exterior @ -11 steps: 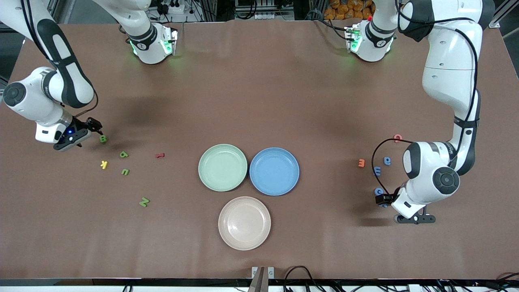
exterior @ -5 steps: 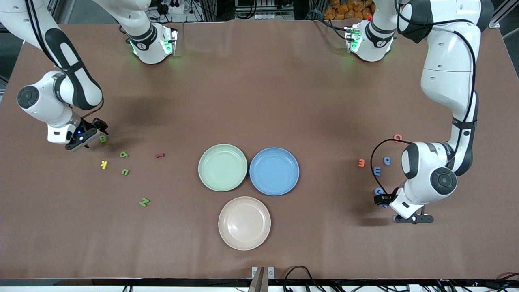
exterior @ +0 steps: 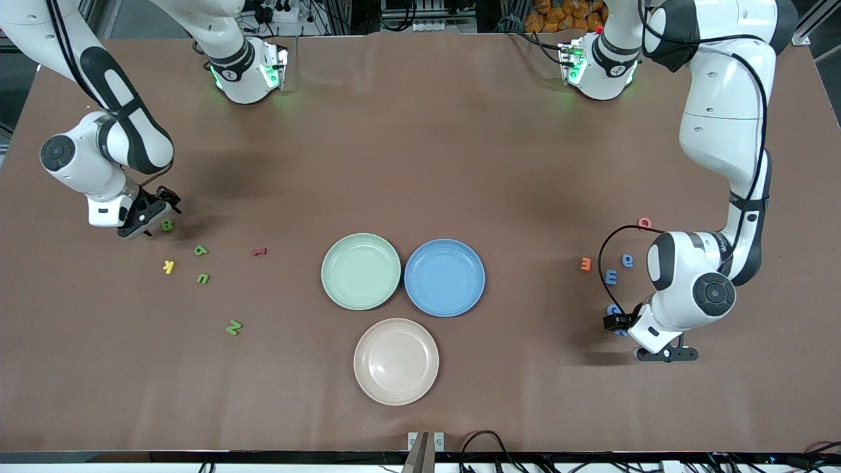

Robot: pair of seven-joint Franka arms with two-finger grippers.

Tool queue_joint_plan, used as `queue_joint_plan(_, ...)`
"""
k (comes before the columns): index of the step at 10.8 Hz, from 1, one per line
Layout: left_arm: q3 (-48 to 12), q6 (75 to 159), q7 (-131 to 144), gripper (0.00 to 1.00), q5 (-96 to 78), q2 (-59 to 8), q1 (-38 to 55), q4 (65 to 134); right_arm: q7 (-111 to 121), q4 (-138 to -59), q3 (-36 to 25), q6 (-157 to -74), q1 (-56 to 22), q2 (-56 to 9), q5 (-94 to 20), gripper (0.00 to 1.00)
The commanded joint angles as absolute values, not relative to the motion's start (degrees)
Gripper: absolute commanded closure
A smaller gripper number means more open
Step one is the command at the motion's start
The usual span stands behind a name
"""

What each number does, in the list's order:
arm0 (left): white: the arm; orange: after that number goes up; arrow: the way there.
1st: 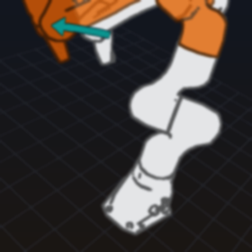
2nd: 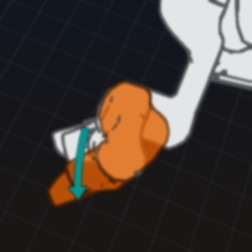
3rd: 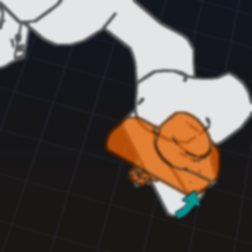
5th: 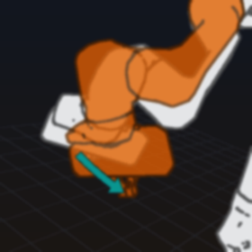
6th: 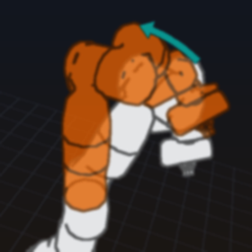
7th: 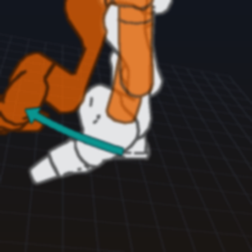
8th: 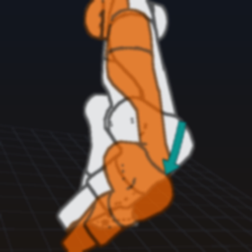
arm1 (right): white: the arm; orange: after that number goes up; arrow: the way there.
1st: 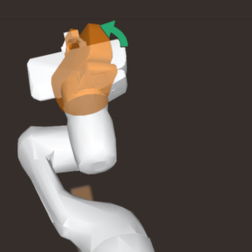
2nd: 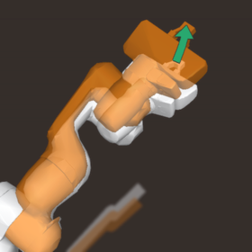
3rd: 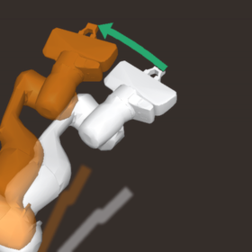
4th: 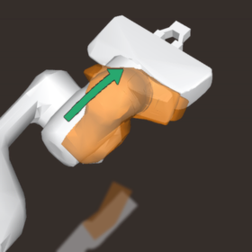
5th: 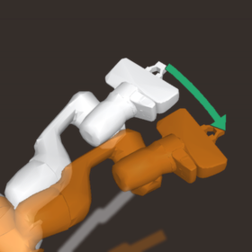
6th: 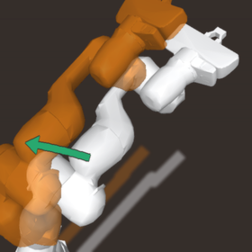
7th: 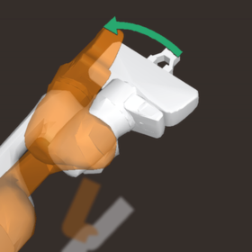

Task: Sort letters by color into matching plates
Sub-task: 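Grasp the blue x with the left gripper while the right gripper descends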

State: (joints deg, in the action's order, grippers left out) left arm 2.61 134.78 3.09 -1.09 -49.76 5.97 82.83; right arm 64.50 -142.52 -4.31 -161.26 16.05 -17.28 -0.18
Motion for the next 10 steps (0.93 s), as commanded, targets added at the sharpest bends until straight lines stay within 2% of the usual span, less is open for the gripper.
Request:
queue_joint_plan(1,2.6,135.0,4.3,0.25,-1.1,-50.7,6.1,81.5,69.7,-143.8,-3.4,-164.0,19.1,-17.4,-0.3,0.01)
queue_joint_plan(2,2.6,135.1,4.7,0.99,-1.5,-50.5,6.0,81.6,70.1,-143.8,-3.3,-164.0,19.5,-17.4,-0.3,0.07)
queue_joint_plan(10,2.7,134.9,6.4,1.0,-2.5,-49.6,6.1,81.7,69.4,-143.5,-3.3,-165.5,18.7,-18.4,-0.9,0.06)
